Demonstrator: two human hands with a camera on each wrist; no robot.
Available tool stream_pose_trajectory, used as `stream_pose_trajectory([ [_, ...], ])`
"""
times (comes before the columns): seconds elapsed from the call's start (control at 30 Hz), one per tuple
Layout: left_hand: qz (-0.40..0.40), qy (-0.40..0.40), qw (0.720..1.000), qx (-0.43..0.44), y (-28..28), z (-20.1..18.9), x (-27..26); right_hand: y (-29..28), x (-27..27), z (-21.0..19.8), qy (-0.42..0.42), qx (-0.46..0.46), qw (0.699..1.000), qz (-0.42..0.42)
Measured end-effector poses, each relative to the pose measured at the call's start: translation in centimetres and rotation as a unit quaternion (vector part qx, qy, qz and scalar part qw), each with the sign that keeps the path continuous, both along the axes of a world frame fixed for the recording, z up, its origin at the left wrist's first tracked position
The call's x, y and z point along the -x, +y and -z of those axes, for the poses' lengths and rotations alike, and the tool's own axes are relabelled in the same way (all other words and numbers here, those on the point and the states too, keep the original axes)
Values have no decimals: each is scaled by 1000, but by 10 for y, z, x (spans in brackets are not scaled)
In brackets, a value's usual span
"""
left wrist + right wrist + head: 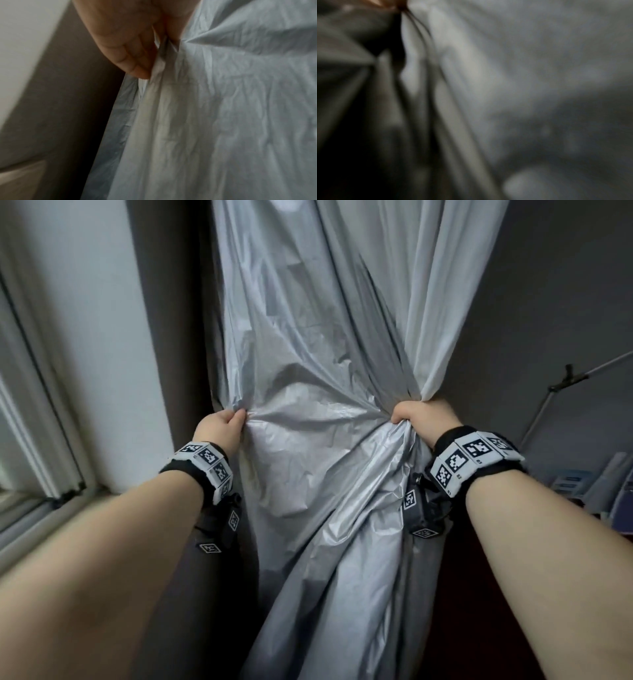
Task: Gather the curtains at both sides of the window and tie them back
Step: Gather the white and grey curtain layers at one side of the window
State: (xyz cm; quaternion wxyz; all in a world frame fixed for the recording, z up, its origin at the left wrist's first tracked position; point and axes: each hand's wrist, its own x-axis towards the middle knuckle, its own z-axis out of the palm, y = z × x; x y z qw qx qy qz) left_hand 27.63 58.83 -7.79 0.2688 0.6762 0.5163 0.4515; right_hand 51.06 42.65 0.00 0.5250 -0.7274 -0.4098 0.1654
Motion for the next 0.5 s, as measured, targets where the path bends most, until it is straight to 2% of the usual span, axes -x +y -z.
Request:
stream_pose_trajectory([
  [0.1, -35, -2, 998, -45, -5, 0, 29, 19, 12, 2, -16, 0, 1000, 26],
  [0.2, -2, -29, 991, -127, -22, -4, 41, 35, 26, 4, -23, -2, 998, 51],
  [0.27, 46, -78, 985, -144, -44, -9, 34, 42, 36, 6, -28, 3, 998, 63],
  [0.37, 162, -132, 967, -146, -76, -14, 5, 50, 54, 11, -32, 16, 998, 60],
  [0.5, 249, -151, 953, -83, -101, -12, -30, 50, 70, 16, -29, 25, 999, 27],
])
